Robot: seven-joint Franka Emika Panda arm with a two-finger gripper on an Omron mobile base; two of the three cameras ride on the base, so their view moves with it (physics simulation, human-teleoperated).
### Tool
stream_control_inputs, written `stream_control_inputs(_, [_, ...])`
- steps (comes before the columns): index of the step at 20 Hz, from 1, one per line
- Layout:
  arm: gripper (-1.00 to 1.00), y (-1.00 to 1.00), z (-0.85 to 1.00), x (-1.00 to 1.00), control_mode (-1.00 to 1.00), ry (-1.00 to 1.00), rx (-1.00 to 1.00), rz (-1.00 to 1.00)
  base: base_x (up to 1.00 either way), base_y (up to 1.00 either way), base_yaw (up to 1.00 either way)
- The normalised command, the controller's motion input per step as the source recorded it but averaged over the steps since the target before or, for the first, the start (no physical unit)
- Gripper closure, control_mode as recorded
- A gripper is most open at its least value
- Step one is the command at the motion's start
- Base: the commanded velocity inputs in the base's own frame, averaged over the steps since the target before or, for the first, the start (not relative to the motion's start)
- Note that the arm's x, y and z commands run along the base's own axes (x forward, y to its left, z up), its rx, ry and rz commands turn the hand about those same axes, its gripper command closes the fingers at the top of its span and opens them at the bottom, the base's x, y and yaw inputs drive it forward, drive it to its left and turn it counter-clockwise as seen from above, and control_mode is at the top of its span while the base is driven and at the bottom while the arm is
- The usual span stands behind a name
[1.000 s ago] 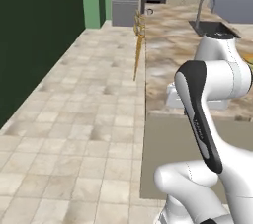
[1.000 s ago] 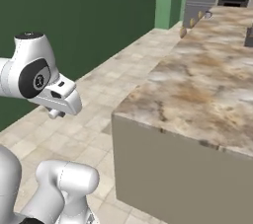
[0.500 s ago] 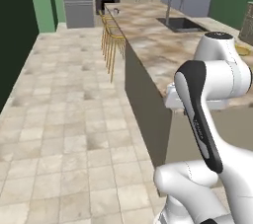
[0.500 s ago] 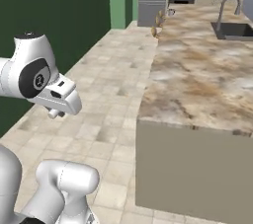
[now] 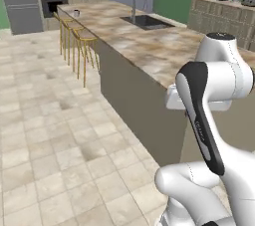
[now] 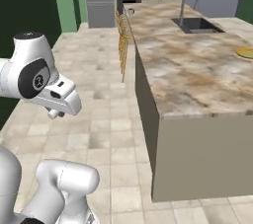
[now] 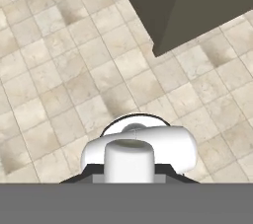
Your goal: Pick up the marshmallow and place it in the cup of hot chocolate on the dining counter.
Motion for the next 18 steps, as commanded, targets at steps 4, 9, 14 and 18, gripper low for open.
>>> stream_control_inputs(4, [1.0, 0.0, 0.0, 0.0, 1.0, 0.0, 0.0, 0.0, 0.32, 1.0, -0.44])
stream_control_inputs(9, [1.0, 0.0, 0.0, 0.0, 1.0, 0.0, 0.0, 0.0, 0.48, 1.0, -0.39])
stream_control_inputs(14, [1.0, 0.0, 0.0, 0.0, 1.0, 0.0, 0.0, 0.0, 0.58, 1.0, -0.38])
stream_control_inputs(18, [1.0, 0.0, 0.0, 0.0, 1.0, 0.0, 0.0, 0.0, 0.59, 1.0, -0.38])
